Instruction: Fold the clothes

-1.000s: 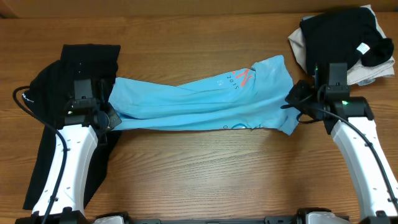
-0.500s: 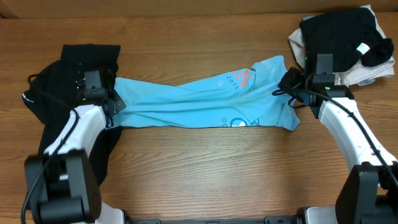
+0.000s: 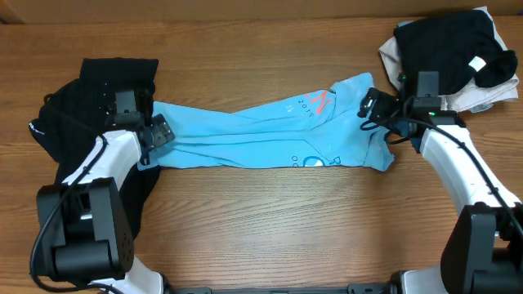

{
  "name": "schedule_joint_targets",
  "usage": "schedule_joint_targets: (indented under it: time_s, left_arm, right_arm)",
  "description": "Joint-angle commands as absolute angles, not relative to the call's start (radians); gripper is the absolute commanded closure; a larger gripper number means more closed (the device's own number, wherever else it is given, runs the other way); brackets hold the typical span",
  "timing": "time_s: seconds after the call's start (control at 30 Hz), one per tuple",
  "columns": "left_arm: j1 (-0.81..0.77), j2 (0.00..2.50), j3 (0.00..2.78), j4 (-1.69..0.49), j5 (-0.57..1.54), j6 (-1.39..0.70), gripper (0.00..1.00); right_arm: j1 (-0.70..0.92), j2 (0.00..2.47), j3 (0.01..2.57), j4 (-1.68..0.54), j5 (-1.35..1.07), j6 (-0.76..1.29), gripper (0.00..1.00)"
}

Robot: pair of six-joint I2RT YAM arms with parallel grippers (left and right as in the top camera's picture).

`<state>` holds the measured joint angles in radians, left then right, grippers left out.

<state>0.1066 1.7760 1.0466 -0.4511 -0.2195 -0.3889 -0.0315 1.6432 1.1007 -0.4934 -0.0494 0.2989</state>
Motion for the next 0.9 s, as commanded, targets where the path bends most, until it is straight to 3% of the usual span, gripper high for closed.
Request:
schedule_joint_targets:
  time_s: [0.0, 0.2, 0.53, 0.77, 0.87]
  left_arm:
    - [0.112, 1.690, 1.169, -0.577, -0.156, -0.285, 0.00]
    - [0.112, 1.673, 1.290, -0.751, -0.037, -0.204, 0.00]
    - [0.112, 1.673, 1.299, -0.759, 0.027, -0.179, 0.00]
    - [0.111, 1.674, 1.298, -0.759, 0.027, -0.179, 0.00]
    - [0.111, 1.674, 1.298, -0.759, 0.027, -0.179, 0.00]
  right_arm:
    - [-0.084, 1.667, 1.123, -0.493, -0.100, 0.104, 0.00]
    - [-0.125, 1.760, 1.123, -0.440, -0.239, -0.015, 0.04]
    - [-0.125, 1.874, 1.123, -0.383, -0.346, -0.060, 0.14]
    - [-0.124, 1.966, 1.123, -0.384, -0.360, -0.053, 0.28]
    - [-0.124, 1.989, 1.123, -0.396, -0.387, -0.047, 0.40]
